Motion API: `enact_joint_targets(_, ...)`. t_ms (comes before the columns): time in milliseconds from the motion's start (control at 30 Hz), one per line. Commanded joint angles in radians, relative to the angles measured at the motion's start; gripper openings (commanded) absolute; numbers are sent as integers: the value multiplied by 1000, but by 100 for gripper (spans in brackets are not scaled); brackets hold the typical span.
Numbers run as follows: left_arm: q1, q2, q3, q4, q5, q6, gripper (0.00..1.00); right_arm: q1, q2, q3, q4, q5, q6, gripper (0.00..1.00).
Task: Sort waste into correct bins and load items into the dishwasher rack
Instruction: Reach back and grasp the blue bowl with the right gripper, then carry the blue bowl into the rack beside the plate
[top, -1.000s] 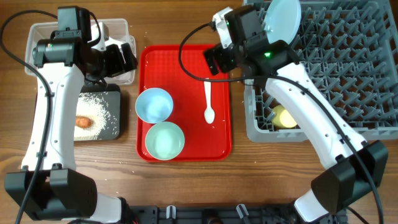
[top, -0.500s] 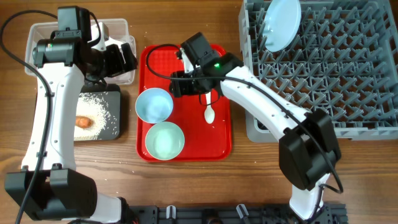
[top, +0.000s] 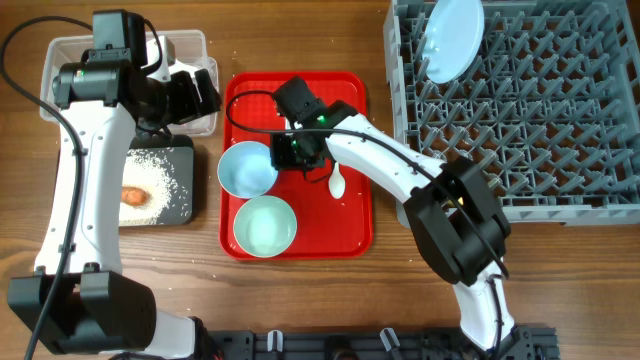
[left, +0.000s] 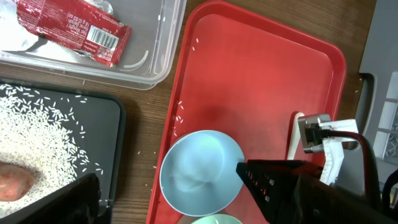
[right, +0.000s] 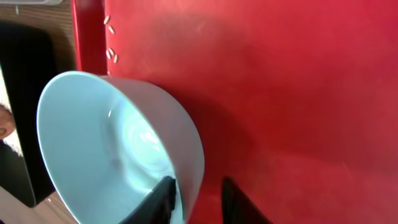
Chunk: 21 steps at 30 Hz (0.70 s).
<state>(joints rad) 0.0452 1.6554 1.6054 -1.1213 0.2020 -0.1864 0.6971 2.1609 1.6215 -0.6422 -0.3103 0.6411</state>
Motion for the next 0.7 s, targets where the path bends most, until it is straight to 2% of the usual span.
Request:
enact_joint_targets(0,3,-2,12,2,-10,-1,100,3,25,-1,5,-6,22,15)
enact_joint_targets(133,3,-2,12,2,-10,-1,100,3,26,-1,6,-5,24,4)
enact_joint_targets(367,3,-2,12,2,-10,-1,100,-36,-7,0,24,-5,15,4)
enact_joint_targets(500,3,-2,12,2,-10,-1,100,-116,-111,0,-2,15,-45,4)
enact_joint_targets(667,3,-2,12,2,-10,-1,100,-210,-293,0,-109,206,-123,4)
